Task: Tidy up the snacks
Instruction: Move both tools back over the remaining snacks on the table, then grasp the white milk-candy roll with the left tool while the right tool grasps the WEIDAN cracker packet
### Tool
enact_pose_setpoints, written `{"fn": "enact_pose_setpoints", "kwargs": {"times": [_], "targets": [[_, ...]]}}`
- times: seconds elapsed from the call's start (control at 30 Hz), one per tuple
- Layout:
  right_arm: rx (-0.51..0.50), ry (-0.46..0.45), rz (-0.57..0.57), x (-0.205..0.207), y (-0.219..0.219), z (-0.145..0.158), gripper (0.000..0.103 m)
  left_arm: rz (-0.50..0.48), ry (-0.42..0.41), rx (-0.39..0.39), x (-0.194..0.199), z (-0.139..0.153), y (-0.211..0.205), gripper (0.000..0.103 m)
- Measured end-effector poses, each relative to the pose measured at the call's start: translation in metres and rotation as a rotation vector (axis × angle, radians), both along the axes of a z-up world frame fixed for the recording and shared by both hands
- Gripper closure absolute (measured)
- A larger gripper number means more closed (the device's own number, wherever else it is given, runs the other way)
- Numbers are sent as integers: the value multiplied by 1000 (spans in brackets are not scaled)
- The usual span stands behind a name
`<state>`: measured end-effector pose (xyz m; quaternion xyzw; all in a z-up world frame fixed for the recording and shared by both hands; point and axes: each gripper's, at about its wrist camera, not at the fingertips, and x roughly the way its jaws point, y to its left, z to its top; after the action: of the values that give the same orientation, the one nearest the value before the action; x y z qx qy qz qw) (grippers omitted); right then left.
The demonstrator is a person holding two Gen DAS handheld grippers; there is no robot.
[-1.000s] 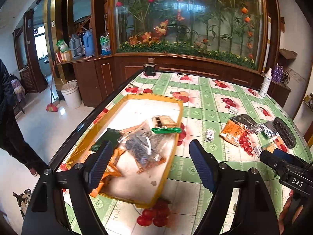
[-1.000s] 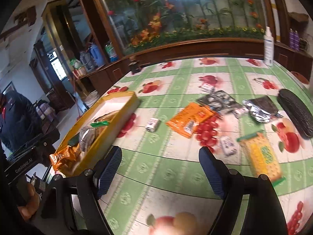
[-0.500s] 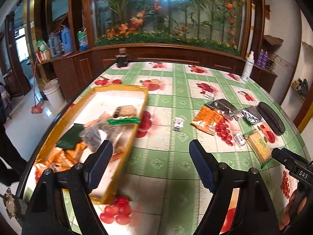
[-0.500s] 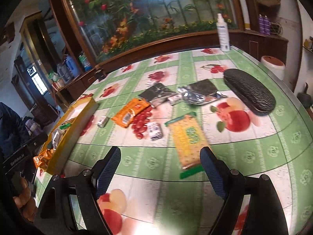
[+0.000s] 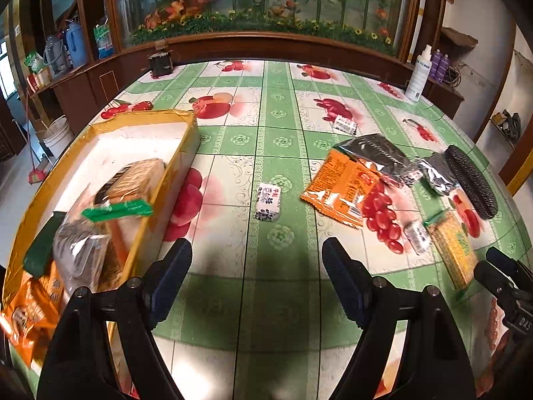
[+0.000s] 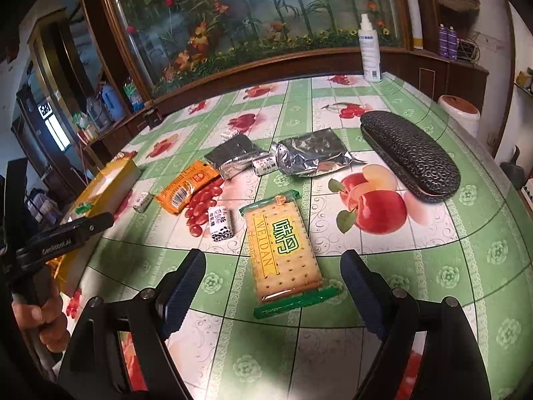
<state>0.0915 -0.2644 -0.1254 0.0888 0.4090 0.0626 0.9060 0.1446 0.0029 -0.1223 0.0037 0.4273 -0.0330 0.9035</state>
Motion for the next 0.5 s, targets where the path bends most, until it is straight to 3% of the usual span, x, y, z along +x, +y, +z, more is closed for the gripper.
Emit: {"fn": "enact_pose_setpoints", "kwargs": {"times": [0.27, 0.5], "targets": [[-97, 66, 32, 28, 12, -19, 18, 7, 31, 48, 34, -17, -4, 22], [-173, 88, 41, 37, 22, -29, 21, -2, 21, 152, 47, -30, -17, 22]]}}
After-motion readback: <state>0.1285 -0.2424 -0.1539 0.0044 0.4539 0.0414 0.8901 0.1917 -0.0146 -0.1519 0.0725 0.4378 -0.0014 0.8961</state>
